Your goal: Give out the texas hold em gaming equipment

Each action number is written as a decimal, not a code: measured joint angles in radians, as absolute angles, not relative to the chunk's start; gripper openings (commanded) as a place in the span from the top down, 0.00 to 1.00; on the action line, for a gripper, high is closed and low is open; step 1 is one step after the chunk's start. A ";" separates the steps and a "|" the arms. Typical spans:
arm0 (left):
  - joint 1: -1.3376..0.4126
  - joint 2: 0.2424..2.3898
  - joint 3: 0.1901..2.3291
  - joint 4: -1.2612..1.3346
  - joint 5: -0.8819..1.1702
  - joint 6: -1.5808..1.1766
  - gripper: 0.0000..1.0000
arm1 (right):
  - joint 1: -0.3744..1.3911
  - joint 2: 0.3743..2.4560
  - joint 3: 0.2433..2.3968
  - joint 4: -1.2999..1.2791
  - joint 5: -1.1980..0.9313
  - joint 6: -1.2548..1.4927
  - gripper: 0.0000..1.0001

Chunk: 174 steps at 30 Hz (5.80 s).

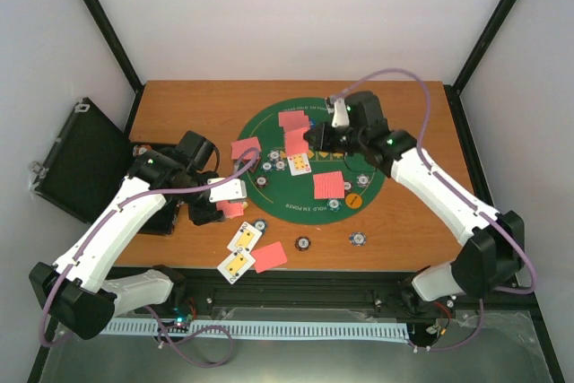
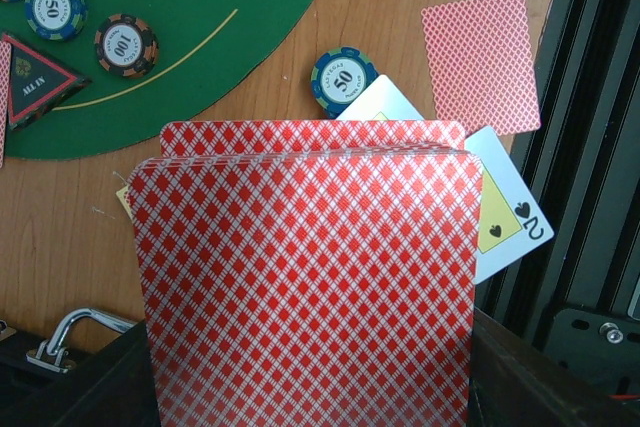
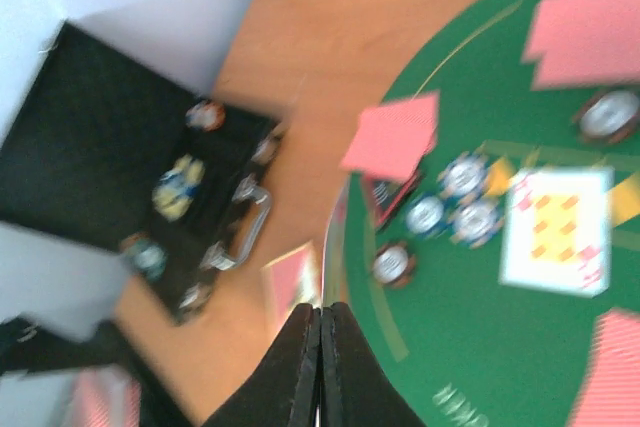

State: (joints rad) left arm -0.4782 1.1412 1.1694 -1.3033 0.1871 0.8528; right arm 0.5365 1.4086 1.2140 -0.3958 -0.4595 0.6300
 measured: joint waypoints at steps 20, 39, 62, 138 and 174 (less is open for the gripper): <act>-0.478 1.141 1.169 -1.303 0.188 0.853 0.83 | 0.778 2.032 1.446 -0.514 0.726 -0.163 0.97; -0.478 1.132 1.169 -1.304 0.187 0.853 0.83 | 0.813 2.112 1.431 -0.311 0.757 -0.309 0.97; -0.478 1.105 1.169 -1.319 0.186 0.853 0.83 | 0.614 1.806 1.387 -0.505 0.301 0.101 0.53; -0.478 1.079 1.162 -1.320 0.165 0.853 0.82 | 0.513 1.810 1.105 -0.476 -0.022 0.319 0.65; -0.478 1.099 1.162 -1.319 0.177 0.853 0.83 | 0.928 1.589 0.885 0.385 -0.664 1.063 0.16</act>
State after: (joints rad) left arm -0.4782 1.0988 1.1622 -1.3193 0.1772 0.8528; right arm 0.9283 1.5894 0.8848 0.3851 -0.6636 1.0634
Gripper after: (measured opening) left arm 0.682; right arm 0.837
